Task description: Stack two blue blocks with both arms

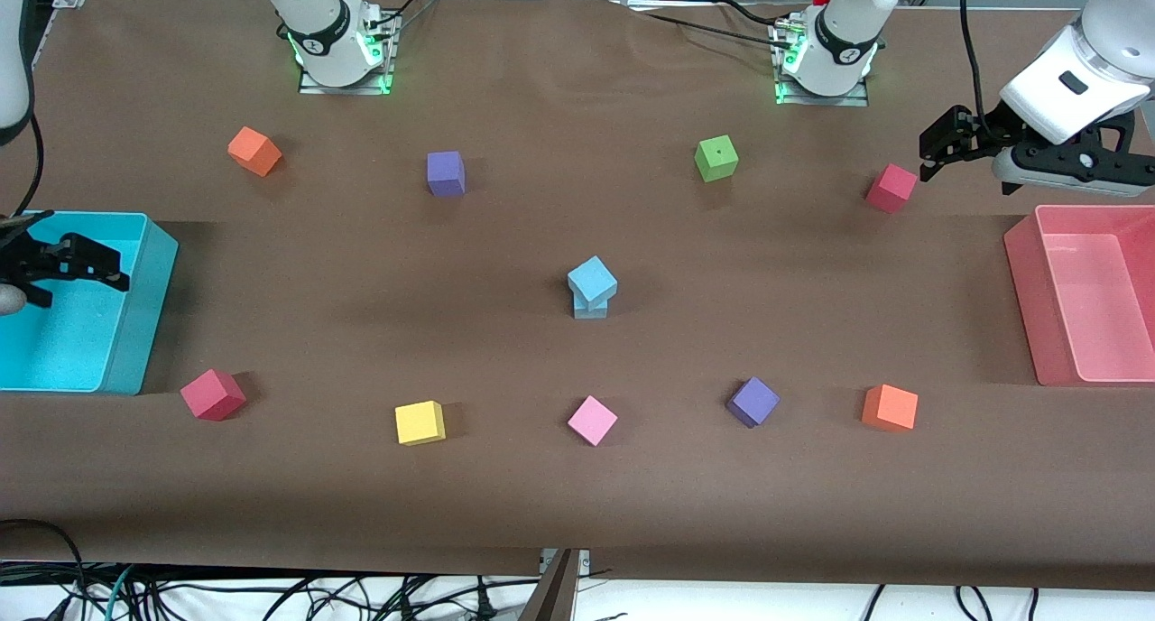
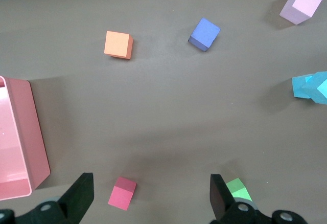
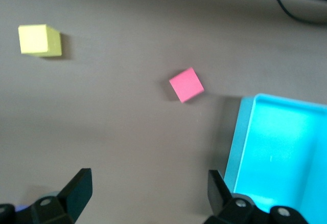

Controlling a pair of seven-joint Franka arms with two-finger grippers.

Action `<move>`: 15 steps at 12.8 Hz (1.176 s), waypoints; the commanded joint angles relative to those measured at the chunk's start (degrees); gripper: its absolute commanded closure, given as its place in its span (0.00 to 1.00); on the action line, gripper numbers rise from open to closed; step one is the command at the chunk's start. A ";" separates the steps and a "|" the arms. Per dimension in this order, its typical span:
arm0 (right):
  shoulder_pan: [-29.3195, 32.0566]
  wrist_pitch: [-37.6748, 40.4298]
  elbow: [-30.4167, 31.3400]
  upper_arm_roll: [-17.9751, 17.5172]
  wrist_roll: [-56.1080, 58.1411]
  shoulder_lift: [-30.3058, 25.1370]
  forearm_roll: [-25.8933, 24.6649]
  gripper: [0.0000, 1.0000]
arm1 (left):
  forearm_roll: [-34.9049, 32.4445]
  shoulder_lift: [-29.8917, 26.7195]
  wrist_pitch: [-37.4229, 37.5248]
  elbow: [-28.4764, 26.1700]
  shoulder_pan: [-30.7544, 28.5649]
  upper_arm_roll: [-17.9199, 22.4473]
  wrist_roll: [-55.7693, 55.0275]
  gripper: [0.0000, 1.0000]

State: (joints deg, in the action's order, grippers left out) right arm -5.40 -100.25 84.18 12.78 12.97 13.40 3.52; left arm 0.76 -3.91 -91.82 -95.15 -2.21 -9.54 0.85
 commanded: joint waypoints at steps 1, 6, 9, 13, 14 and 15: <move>2.93 2.67 2.31 -3.64 -10.32 -4.17 -1.94 0.00 | 1.18 1.10 1.38 2.69 -0.07 -0.04 -0.50 0.00; 4.25 6.55 4.24 -4.25 -10.07 -6.90 -2.38 0.00 | 1.18 1.10 2.78 4.36 -0.95 0.49 0.21 0.00; 4.43 6.55 4.24 -5.30 -12.68 -7.25 -2.11 0.00 | 1.26 1.01 2.96 4.62 -1.30 0.58 0.29 0.00; 4.78 7.25 3.55 -6.10 -16.31 -6.55 -1.76 0.00 | 1.26 1.01 2.96 4.62 -1.30 0.66 0.38 0.00; 4.78 7.08 3.45 -6.01 -16.39 -6.37 -1.76 0.00 | 1.26 1.01 2.96 4.62 -1.30 0.58 0.38 0.00; 4.69 7.17 2.67 -6.01 -16.40 -6.11 -2.11 0.00 | 1.26 1.01 2.88 4.54 -1.30 0.58 0.38 0.00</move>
State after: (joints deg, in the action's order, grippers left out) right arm -1.93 -93.68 86.82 7.83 -2.51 8.09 2.25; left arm 1.05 -3.81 -90.26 -92.52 -3.02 -8.80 0.73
